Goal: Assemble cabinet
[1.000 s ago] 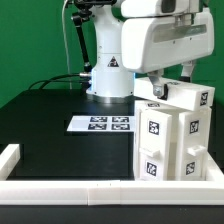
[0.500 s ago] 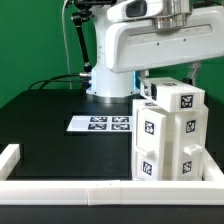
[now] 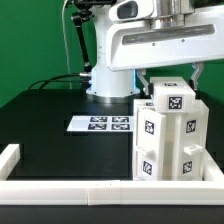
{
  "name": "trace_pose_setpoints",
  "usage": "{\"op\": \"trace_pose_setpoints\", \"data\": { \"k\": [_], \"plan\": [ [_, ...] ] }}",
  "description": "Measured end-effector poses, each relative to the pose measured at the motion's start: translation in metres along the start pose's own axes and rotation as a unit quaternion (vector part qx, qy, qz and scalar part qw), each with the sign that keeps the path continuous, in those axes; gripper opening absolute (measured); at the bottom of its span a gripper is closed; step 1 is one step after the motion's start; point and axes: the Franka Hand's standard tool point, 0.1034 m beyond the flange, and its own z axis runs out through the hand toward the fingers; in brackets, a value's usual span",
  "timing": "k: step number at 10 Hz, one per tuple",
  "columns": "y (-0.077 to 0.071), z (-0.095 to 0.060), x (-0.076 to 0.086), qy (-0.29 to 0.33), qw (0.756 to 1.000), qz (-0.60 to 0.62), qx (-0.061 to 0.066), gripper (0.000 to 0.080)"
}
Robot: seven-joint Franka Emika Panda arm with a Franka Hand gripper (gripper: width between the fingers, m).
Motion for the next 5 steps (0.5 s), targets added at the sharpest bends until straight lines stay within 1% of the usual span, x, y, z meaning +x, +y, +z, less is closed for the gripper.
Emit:
{"op": "trace_pose_setpoints", "data": {
  "k": [1, 3, 5],
  "plan": [
    [0.0001, 0.0003, 0.0002, 0.013, 0.997, 0.073, 0.008, 0.0557],
    [-0.0039, 0.0009, -0.0019, 0.025, 0.987, 0.161, 0.011, 0.0557],
    [-0.0052, 0.0010, -0.0003, 0.033, 0.967, 0.251, 0.016, 0.0557]
  ]
}}
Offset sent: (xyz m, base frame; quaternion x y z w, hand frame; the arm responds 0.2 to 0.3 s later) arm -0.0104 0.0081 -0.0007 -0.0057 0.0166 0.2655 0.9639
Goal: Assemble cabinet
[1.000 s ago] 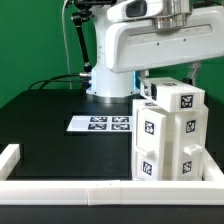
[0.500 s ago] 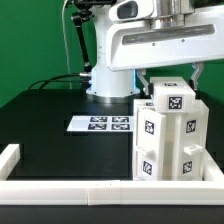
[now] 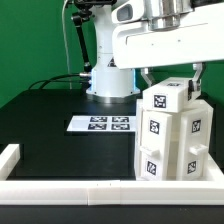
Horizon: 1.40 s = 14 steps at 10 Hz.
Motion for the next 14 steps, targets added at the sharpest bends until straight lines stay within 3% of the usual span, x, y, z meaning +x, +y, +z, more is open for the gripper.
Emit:
{"op": "trace_pose_setpoints", "data": {
  "k": [8, 14],
  "plan": [
    [0.0009, 0.0003, 0.0008, -0.003, 0.977, 0.215, 0.007, 0.0557],
    [0.0006, 0.0018, 0.0009, -0.003, 0.886, 0.463, 0.032, 0.0557]
  ]
}}
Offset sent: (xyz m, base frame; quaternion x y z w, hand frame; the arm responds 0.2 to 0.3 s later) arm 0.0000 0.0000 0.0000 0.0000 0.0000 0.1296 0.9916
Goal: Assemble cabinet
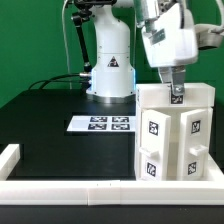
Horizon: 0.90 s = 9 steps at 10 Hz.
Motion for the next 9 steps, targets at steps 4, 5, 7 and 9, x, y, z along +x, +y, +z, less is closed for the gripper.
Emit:
{"op": "trace_pose_setpoints", "data": {
  "k": [4, 5, 7, 9],
  "plan": [
    [-0.0011, -0.0008, -0.0005, -0.009, 0.987, 0.162, 0.001, 0.0557],
    [-0.0015, -0.0009, 0.0006, -0.011, 0.984, 0.176, 0.000, 0.0557],
    [-0.0025, -0.0012, 0.0005, -0.015, 0.980, 0.199, 0.003, 0.0562],
    [-0.0028, -0.0032, -0.0003, -0.019, 0.985, 0.172, 0.003, 0.0735]
  ]
}}
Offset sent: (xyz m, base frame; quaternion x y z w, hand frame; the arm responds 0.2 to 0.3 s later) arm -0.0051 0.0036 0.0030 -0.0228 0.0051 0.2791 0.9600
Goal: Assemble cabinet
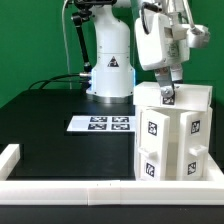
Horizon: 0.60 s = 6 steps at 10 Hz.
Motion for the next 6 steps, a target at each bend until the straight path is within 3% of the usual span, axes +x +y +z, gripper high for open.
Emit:
{"op": "trace_pose_setpoints", "data": {
  "k": [1, 2, 6],
  "plan": [
    [-0.001, -0.004, -0.003, -0.003, 1.000, -0.007, 0.003, 0.0735],
    [-0.002, -0.008, -0.006, -0.007, 1.000, -0.013, 0.005, 0.0788],
    [-0.007, -0.022, -0.013, -0.030, 0.999, -0.020, 0.017, 0.0797]
  ]
}}
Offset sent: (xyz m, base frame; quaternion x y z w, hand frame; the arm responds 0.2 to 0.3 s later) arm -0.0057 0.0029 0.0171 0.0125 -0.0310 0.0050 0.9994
